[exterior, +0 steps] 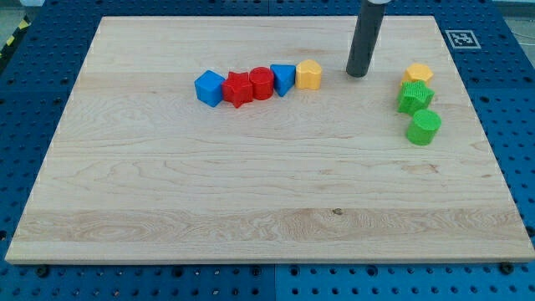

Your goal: Push hexagon into yellow heart

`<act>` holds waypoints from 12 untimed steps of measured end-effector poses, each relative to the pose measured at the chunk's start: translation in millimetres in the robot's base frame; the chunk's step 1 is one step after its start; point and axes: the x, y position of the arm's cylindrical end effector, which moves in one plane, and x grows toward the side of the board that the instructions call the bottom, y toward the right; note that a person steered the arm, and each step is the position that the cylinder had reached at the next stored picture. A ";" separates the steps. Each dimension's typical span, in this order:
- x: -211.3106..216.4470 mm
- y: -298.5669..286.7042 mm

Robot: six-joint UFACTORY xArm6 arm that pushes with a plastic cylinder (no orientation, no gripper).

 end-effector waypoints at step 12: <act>55.0 137.7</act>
